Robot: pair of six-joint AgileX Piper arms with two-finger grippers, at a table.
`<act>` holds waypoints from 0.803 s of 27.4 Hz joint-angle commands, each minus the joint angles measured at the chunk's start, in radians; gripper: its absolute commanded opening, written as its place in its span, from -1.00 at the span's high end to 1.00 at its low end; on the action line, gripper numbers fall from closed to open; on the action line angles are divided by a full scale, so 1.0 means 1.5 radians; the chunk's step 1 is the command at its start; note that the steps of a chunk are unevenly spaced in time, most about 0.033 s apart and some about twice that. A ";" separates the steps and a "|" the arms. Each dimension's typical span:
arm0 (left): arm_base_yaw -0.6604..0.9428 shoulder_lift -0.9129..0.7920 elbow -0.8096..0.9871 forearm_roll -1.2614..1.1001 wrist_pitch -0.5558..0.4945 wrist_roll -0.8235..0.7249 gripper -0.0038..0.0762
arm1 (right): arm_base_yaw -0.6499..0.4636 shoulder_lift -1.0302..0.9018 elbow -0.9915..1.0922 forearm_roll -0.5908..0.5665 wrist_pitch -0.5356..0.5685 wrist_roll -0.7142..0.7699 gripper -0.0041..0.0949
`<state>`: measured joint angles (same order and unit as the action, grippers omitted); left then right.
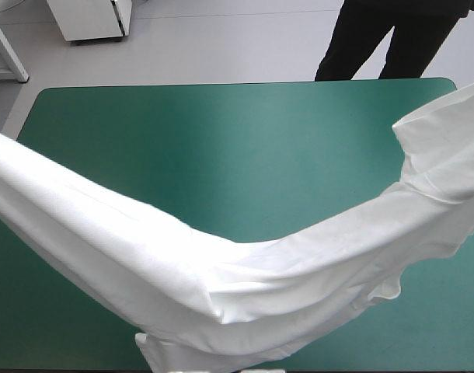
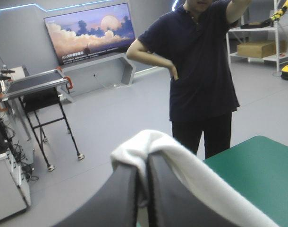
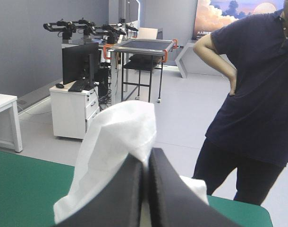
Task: Fold the cloth
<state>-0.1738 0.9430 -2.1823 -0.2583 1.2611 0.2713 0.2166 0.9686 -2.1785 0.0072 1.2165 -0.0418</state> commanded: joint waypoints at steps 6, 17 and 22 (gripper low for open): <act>-0.001 0.104 0.091 0.152 0.017 -0.045 0.96 | 0.001 0.103 0.084 -0.091 -0.037 0.006 0.94; -0.001 0.441 0.100 0.152 0.006 -0.046 0.96 | -0.013 0.391 0.185 -0.151 -0.111 0.006 0.94; -0.001 0.565 0.100 0.142 -0.017 -0.046 0.96 | -0.038 0.532 0.179 -0.102 -0.132 -0.002 0.94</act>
<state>-0.1738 1.7499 -2.0089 -0.0218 1.2593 0.2103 0.1872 1.7071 -1.8802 -0.1682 1.0943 -0.0314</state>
